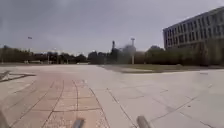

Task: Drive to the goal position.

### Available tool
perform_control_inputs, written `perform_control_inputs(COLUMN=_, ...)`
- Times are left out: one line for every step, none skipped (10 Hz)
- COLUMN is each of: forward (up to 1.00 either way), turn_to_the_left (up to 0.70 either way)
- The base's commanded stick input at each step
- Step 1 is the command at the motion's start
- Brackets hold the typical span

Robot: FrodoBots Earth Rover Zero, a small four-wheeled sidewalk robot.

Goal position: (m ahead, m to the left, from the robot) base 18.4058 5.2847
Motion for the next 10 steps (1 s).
perform_control_inputs(forward=0.70, turn_to_the_left=0.00)
perform_control_inputs(forward=0.70, turn_to_the_left=0.00)
perform_control_inputs(forward=0.70, turn_to_the_left=0.00)
perform_control_inputs(forward=0.70, turn_to_the_left=0.00)
perform_control_inputs(forward=0.70, turn_to_the_left=0.00)
perform_control_inputs(forward=0.70, turn_to_the_left=0.00)
perform_control_inputs(forward=0.70, turn_to_the_left=0.00)
perform_control_inputs(forward=0.70, turn_to_the_left=0.00)
perform_control_inputs(forward=0.70, turn_to_the_left=0.00)
perform_control_inputs(forward=0.70, turn_to_the_left=0.00)
